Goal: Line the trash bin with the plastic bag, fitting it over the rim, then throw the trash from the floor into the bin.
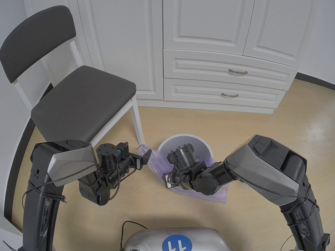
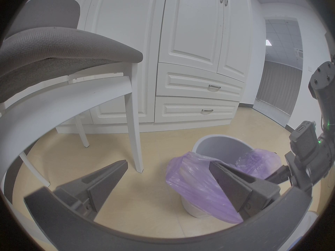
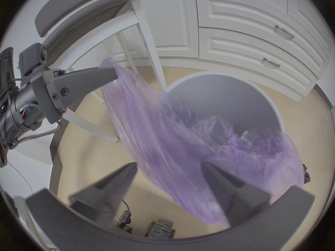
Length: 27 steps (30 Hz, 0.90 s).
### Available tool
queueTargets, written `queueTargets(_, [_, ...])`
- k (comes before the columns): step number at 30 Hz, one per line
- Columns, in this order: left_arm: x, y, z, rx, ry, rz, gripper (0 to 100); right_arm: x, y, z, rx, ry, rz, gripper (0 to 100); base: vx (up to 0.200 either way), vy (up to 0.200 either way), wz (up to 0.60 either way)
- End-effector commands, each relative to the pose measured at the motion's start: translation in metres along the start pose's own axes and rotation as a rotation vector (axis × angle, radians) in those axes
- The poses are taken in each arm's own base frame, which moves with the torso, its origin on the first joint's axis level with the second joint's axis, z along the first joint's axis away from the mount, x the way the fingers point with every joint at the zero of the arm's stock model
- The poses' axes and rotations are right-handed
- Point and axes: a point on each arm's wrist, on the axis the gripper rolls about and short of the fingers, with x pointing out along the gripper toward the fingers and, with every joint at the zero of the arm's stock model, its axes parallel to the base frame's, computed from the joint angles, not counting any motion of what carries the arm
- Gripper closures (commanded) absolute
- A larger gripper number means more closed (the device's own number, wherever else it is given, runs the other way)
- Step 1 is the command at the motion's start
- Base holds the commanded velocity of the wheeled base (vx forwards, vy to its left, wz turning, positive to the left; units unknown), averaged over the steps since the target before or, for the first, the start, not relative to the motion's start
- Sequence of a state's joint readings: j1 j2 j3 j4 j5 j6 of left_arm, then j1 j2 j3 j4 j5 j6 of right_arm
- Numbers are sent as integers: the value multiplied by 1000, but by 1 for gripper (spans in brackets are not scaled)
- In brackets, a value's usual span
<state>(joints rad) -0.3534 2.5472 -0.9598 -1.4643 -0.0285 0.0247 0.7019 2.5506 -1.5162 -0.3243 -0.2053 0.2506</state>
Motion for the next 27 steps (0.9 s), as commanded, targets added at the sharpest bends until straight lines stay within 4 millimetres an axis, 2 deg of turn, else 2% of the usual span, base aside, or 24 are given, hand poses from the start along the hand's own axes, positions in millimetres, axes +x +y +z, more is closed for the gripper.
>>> queueTargets(1, [0, 1, -2, -1, 6, 3, 0, -3, 0, 0, -3, 1, -2, 100, 0, 0, 0])
queueTargets(9, [1, 2, -3, -1, 15, 6, 0, -50, -21, 42, -28, -83, -18, 100, 0, 0, 0])
queueTargets(10, [1, 2, -3, -1, 15, 6, 0, -51, -21, 43, -29, -86, -17, 100, 0, 0, 0])
queueTargets(12, [1, 2, -4, -1, 18, 6, 0, -57, -33, 57, -44, -120, -37, 100, 0, 0, 0])
queueTargets(15, [1, 1, -5, -1, 23, 6, 0, -56, -45, 70, -70, -156, -60, 100, 0, 0, 0])
queueTargets(18, [1, 2, -8, -2, 29, 7, 0, -49, -62, 92, -132, -210, -106, 100, 0, 0, 0])
queueTargets(23, [2, 2, -7, -2, 26, 8, 0, -33, -68, 114, -183, -291, -151, 100, 0, 0, 0])
queueTargets(27, [1, 2, -7, -2, 26, 8, 0, -18, -66, 118, -206, -326, -192, 100, 0, 0, 0])
